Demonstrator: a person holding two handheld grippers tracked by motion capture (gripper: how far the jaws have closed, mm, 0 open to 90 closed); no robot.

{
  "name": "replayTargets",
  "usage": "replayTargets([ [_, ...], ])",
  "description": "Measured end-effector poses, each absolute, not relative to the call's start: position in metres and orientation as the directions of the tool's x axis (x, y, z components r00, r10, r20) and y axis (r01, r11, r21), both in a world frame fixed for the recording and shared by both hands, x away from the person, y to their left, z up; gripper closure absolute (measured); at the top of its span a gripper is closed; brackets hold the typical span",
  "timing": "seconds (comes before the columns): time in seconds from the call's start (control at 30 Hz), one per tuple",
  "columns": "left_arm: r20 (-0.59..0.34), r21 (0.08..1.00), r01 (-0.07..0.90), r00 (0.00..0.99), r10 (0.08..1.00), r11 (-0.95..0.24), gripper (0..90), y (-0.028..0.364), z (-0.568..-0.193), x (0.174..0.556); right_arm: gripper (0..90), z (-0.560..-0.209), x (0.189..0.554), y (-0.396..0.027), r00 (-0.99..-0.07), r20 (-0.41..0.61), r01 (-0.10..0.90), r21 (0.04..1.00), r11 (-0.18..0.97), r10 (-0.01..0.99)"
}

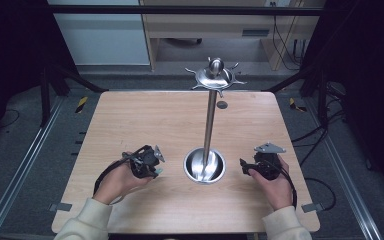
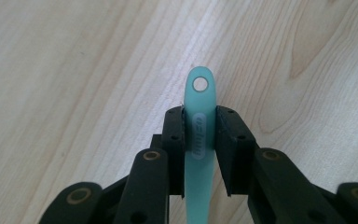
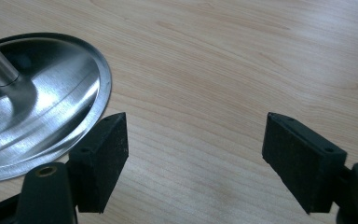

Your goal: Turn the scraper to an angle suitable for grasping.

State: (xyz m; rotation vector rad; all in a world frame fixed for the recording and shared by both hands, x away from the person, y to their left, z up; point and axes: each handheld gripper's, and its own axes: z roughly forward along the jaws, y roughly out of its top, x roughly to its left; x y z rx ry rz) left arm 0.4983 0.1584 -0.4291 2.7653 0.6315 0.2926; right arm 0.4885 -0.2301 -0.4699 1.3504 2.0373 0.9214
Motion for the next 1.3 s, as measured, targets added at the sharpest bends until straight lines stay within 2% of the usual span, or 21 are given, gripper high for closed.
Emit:
replayTargets([
  [0.1, 0.147, 0.400, 0.401, 0.860, 0.489, -0.824, 74.0, 0.170, -0.418, 0.492, 20.5, -0.470, 0.489, -0.230, -0.363, -0.057, 0.569, 0.777, 0.270, 0.930],
  [0.3, 0.168, 0.429, 0.402, 0.844, 0.509, -0.809, 74.1, 0.178, -0.406, 0.488, 13.2, -0.470, 0.490, -0.229, -0.348, -0.042, 0.576, 0.779, 0.249, 0.936],
  [0.6, 0.188, 0.490, 0.387, 0.828, 0.528, -0.782, 74.2, 0.180, -0.397, 0.481, 9.4, -0.468, 0.488, -0.229, -0.378, -0.031, 0.562, 0.786, 0.256, 0.925],
  [1.3, 0.183, 0.615, 0.344, 0.813, 0.552, -0.710, 74.3, 0.184, -0.371, 0.470, 10.0, -0.465, 0.487, -0.227, -0.386, -0.037, 0.533, 0.807, 0.255, 0.922],
])
